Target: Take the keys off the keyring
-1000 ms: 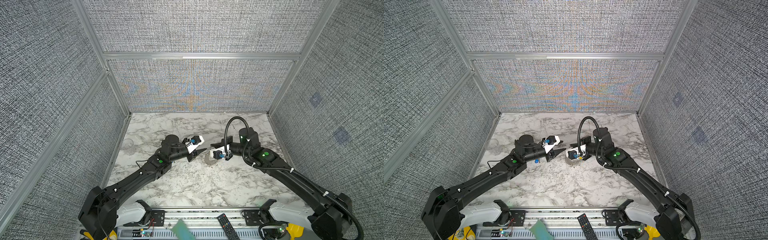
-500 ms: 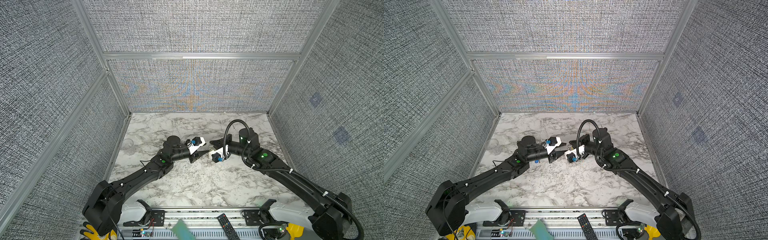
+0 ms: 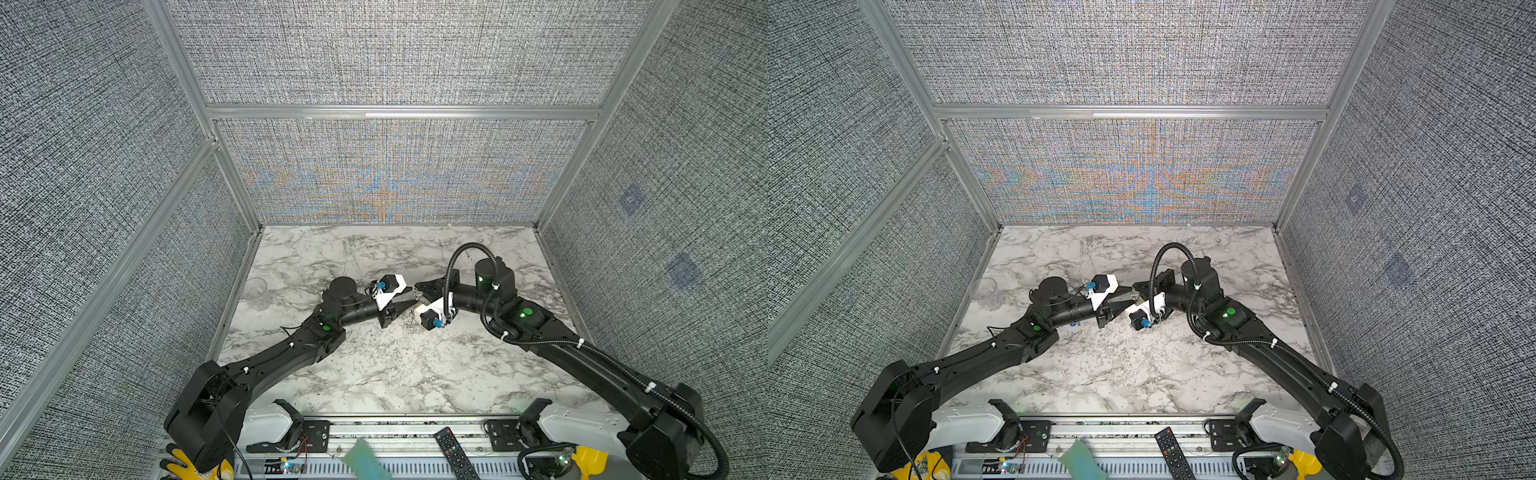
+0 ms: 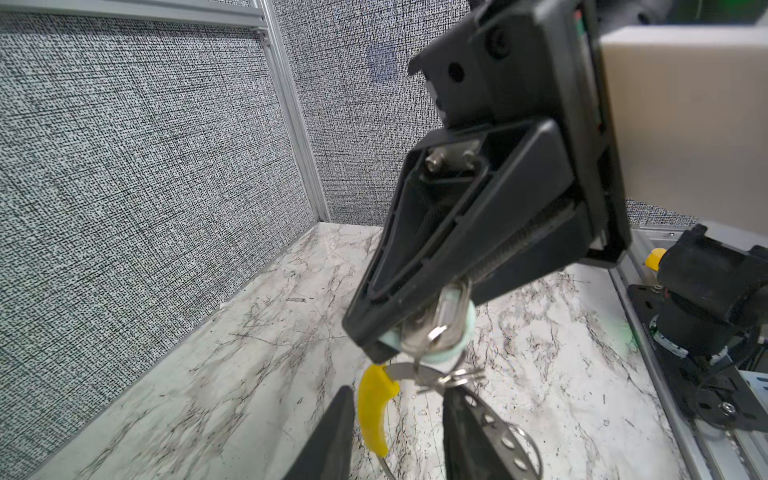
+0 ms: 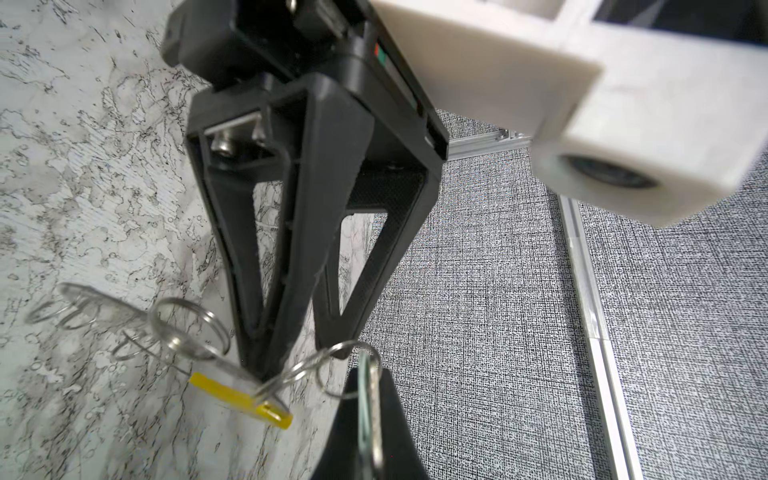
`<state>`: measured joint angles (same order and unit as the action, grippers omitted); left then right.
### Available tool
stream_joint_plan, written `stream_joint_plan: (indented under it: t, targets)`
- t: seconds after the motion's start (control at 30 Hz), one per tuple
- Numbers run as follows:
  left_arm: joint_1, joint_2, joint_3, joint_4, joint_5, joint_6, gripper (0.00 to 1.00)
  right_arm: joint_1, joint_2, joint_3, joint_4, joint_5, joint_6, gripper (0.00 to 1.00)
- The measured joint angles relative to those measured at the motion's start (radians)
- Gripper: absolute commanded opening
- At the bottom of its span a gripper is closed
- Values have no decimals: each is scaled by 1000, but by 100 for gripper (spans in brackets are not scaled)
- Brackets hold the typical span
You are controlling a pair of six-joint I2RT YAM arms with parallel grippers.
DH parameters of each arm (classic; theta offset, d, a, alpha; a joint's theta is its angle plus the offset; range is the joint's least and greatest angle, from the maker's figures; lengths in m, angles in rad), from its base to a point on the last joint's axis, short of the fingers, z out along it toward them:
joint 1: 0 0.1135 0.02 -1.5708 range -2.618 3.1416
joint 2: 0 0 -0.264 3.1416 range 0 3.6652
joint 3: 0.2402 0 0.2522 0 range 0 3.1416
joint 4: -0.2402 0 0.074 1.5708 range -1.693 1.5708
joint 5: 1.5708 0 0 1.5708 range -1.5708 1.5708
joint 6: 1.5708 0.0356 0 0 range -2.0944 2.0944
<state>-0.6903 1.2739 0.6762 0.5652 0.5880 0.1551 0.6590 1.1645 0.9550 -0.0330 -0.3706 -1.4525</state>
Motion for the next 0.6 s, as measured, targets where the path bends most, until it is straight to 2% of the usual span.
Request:
stream_joint_plan:
  t: [0.6]
  targets:
    - [-1,-55,-80,117,-12,-37,30,24,14,-2,21,6,1,0]
